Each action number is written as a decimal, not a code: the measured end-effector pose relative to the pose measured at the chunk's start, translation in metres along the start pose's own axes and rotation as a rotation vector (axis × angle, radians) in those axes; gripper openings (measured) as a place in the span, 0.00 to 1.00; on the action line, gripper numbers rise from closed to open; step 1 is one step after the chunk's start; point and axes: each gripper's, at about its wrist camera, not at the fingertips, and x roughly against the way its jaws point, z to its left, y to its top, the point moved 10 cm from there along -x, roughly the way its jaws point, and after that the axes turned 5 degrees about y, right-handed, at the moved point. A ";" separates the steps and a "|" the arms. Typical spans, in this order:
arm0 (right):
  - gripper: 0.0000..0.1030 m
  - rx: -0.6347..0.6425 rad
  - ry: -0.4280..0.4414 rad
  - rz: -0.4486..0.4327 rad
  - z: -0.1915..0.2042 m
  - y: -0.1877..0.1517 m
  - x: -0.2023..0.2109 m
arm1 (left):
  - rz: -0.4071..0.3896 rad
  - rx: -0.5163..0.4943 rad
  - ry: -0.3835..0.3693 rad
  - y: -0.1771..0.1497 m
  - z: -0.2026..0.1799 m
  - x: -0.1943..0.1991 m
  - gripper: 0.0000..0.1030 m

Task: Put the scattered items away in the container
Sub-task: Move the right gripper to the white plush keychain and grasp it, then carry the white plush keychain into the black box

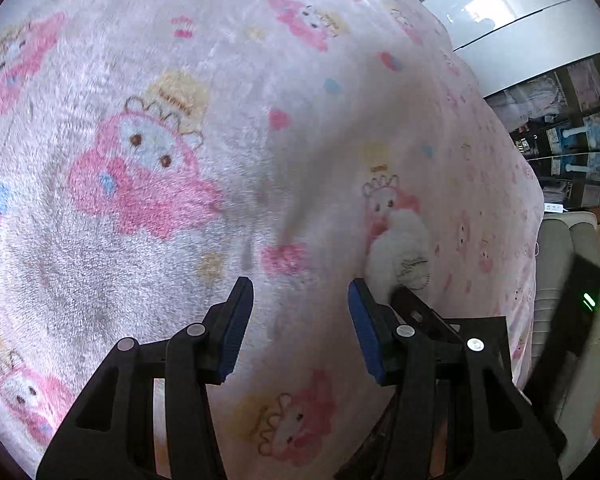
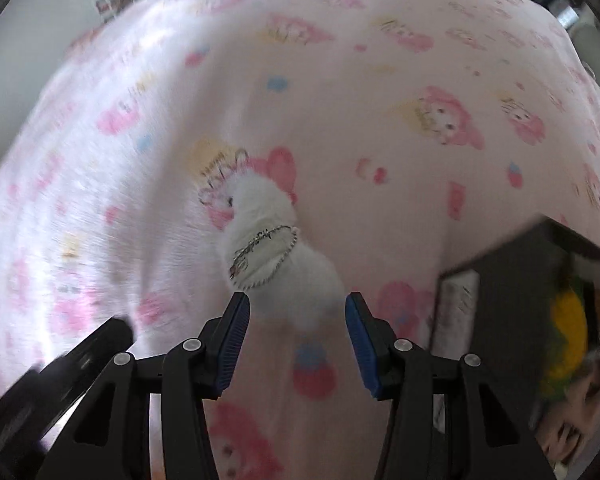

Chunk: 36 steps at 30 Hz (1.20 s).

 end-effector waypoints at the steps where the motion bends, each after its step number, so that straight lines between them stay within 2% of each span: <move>1: 0.55 0.016 -0.012 0.010 0.002 0.001 -0.008 | 0.007 -0.004 -0.002 0.000 0.002 -0.002 0.49; 4: 0.72 0.051 -0.023 0.030 0.008 0.004 -0.031 | -0.002 -0.010 -0.009 0.003 0.004 -0.003 0.49; 7: 0.72 0.082 -0.057 0.047 0.010 0.004 -0.047 | 0.005 -0.016 -0.021 0.003 0.001 -0.007 0.49; 8: 0.69 0.079 -0.046 0.046 0.011 0.002 -0.048 | 0.008 -0.014 -0.026 0.003 0.000 -0.008 0.49; 10: 0.44 0.082 -0.032 0.018 0.012 0.002 -0.038 | 0.005 -0.013 -0.034 0.005 -0.002 -0.009 0.49; 13: 0.31 0.108 0.013 -0.010 0.019 -0.005 -0.017 | -0.015 -0.017 -0.050 0.006 -0.007 -0.003 0.49; 17: 0.27 0.096 0.149 -0.009 0.031 -0.028 0.012 | 0.003 -0.021 -0.131 -0.002 -0.018 0.001 0.49; 21: 0.27 0.122 0.219 -0.034 0.043 -0.052 0.042 | 0.063 -0.012 -0.215 -0.012 -0.027 -0.002 0.54; 25: 0.25 0.125 0.228 -0.047 0.039 -0.075 0.067 | 0.135 -0.028 -0.325 -0.032 -0.036 -0.001 0.54; 27: 0.25 0.101 0.256 -0.054 0.030 -0.089 0.085 | 0.163 -0.060 -0.409 -0.051 -0.044 0.016 0.46; 30: 0.25 0.089 0.286 -0.096 0.014 -0.110 0.124 | 0.183 -0.104 -0.498 -0.081 -0.062 0.041 0.46; 33: 0.25 0.073 0.309 -0.144 0.006 -0.119 0.161 | 0.187 -0.203 -0.543 -0.117 -0.095 0.068 0.46; 36: 0.25 0.028 0.312 -0.208 -0.032 -0.137 0.202 | 0.203 -0.324 -0.559 -0.158 -0.132 0.089 0.46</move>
